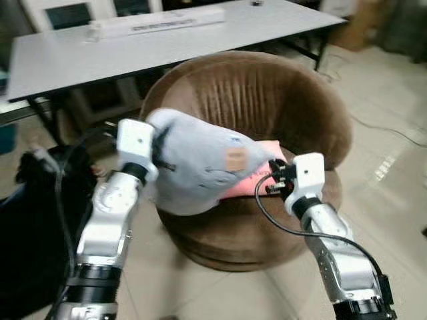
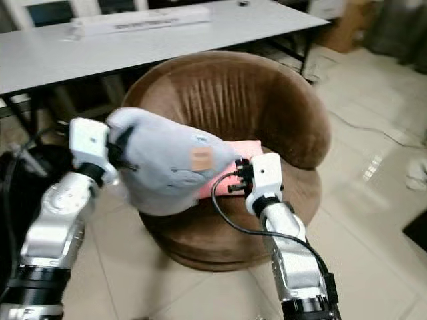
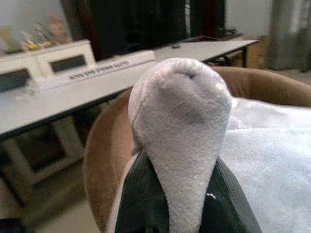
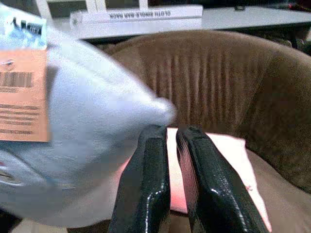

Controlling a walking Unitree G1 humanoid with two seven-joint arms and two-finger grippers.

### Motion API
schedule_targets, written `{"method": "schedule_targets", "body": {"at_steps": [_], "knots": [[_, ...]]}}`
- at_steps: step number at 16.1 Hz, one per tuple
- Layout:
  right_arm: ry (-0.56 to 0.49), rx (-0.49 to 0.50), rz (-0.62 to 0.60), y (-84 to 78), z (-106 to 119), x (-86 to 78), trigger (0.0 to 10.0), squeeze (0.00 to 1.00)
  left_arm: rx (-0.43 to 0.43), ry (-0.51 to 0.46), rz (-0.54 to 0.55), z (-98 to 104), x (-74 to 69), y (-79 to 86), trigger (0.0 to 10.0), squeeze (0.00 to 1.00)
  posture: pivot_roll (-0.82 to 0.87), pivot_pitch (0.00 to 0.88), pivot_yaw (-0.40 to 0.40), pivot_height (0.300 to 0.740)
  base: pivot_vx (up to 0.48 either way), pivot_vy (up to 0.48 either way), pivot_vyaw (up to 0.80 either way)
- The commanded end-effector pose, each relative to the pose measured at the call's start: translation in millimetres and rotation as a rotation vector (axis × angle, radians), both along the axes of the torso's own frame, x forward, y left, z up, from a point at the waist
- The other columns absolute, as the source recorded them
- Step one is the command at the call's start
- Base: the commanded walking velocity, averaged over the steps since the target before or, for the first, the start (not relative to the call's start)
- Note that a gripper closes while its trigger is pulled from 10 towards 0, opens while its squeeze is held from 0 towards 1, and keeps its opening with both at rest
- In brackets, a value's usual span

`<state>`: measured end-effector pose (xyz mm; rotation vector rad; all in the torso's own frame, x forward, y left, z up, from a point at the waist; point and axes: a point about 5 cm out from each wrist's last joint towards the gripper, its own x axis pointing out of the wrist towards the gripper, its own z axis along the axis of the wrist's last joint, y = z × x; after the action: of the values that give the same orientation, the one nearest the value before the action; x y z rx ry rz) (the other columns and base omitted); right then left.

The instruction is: Move the pillow to the sofa from floor

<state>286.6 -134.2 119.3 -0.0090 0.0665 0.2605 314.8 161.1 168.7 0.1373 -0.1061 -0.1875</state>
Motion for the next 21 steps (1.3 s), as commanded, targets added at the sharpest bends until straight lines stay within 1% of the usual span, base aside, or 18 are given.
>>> {"method": "schedule_targets", "body": {"at_steps": [1,3,15,16,17,19,20,21], "knots": [[0.019,0.013,-0.04,-9.8,-4.9,-0.8,10.0,0.0,0.003,-0.078,-0.031,22.1,2.7,-11.4,10.0,0.0,-0.02,0.0,0.061,0.74,0.0,-0.48,0.0],[0.016,0.014,-0.044,-10.4,-5.5,0.6,10.0,0.0,0.008,-0.074,-0.025,25.8,1.2,-11.0,10.0,0.0,-0.02,0.0,0.062,0.74,0.0,-0.48,0.0],[0.027,0.009,-0.068,-15.0,-11.0,-1.9,10.0,0.0,0.014,-0.029,-0.034,19.4,-1.0,-17.4,10.0,0.0,-0.03,0.0,0.068,0.74,0.0,-0.48,0.0],[0.029,0.008,-0.068,-15.4,-11.6,-2.0,10.0,0.0,-0.029,0.005,-0.052,15.9,-1.6,-19.5,10.0,0.0,-0.02,0.0,0.066,0.74,0.0,0.0,0.0],[0.031,0.007,-0.067,-14.9,-12.1,-1.9,10.0,0.0,-0.054,0.028,-0.058,13.7,-2.1,-20.0,10.0,0.0,-0.02,0.0,0.066,0.74,0.0,0.48,0.0],[0.032,0.009,-0.067,-14.5,-12.2,-1.8,10.0,0.0,-0.028,0.011,-0.047,15.8,-2.0,-18.7,10.0,0.0,-0.02,0.0,0.066,0.74,0.0,0.379,0.0],[0.032,0.009,-0.066,-14.5,-12.3,-1.9,10.0,0.0,-0.021,-0.001,-0.038,17.1,-1.8,-17.6,10.0,0.0,-0.02,0.0,0.064,0.74,0.0,0.0,0.0],[0.031,0.011,-0.064,-14.2,-12.3,-1.6,10.0,0.0,-0.045,-0.009,-0.013,20.0,-0.5,-14.0,10.0,0.0,-0.02,0.0,0.064,0.74,0.0,0.0,0.0]]}}
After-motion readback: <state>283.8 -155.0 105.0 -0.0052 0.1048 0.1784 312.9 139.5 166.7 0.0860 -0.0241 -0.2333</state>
